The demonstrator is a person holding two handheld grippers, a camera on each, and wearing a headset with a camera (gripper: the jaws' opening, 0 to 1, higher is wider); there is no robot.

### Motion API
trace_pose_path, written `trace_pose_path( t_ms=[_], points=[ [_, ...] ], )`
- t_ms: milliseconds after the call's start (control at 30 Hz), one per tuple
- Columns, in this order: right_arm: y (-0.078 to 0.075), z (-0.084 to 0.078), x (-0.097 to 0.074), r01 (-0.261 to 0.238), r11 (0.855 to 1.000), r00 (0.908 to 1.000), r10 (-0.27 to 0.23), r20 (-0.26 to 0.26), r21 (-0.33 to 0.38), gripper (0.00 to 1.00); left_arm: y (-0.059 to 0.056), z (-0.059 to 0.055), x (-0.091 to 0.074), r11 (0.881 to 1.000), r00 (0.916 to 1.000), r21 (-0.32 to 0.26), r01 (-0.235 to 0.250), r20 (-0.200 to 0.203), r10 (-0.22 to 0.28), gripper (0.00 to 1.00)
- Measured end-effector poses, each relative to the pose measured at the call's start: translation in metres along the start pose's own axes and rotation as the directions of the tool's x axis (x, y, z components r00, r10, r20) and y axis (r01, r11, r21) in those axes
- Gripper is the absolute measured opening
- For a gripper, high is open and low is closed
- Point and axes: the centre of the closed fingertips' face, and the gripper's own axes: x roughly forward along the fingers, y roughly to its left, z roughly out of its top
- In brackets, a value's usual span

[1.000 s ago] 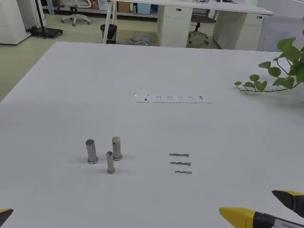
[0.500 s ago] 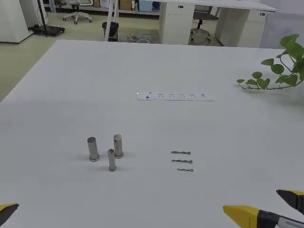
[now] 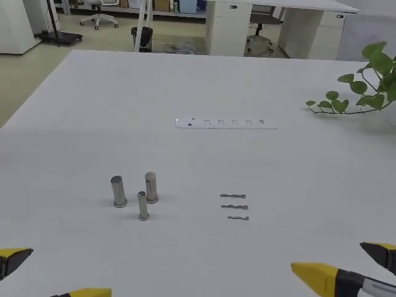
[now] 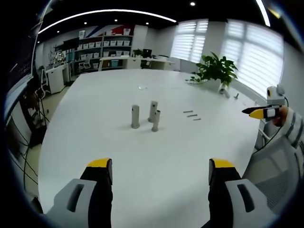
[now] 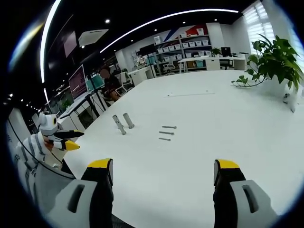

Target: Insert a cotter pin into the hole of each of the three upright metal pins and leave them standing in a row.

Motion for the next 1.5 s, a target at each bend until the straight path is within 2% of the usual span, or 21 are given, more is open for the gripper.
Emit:
trace_pose_path(
  t_ms=[133, 367, 600, 833, 1133, 1367, 1500],
  points=[
    [0.001, -0.002, 0.002, -0.006, 1.0, 0.9999, 0.006, -0.009, -0.005, 0.86, 0.006, 0.006, 0.005, 1.0, 0.9999, 0.003, -0.008, 0.012, 0.008, 0.78],
    [0.004, -0.005, 0.003, -0.021, 1.0, 0.9995, 0.021, -0.024, -0.002, 0.85, 0.017, 0.008, 0.009, 0.999, 0.9991, -0.024, -0.03, 0.03, 0.03, 0.71],
    [0.003, -0.008, 0.005, -0.024, 1.0, 0.9993, 0.024, -0.029, 0.011, 0.84, 0.024, 0.009, 0.017, 0.999, 0.9989, 0.007, -0.045, 0.011, 0.045, 0.65],
    [0.004, -0.01, 0.005, -0.032, 0.999, 0.9985, 0.032, -0.045, 0.006, 0.84, 0.033, 0.024, 0.025, 0.998, 0.9974, -0.015, -0.054, 0.048, 0.054, 0.59],
    [0.01, -0.016, 0.01, -0.054, 0.999, 0.9954, 0.054, -0.08, -0.001, 0.83, 0.043, 0.04, 0.035, 0.998, 0.9956, 0.014, -0.062, 0.072, 0.061, 0.52],
    [0.016, -0.016, 0.012, -0.06, 0.998, 0.9939, 0.058, -0.094, -0.017, 0.83, 0.051, 0.045, 0.046, 0.998, 0.9966, 0.03, -0.053, 0.064, 0.051, 0.45],
    [0.018, -0.016, 0.013, -0.057, 0.998, 0.9935, 0.055, -0.1, -0.023, 0.83, 0.052, 0.045, 0.053, 0.999, 0.9981, 0.035, -0.034, 0.053, 0.032, 0.4]
  ],
)
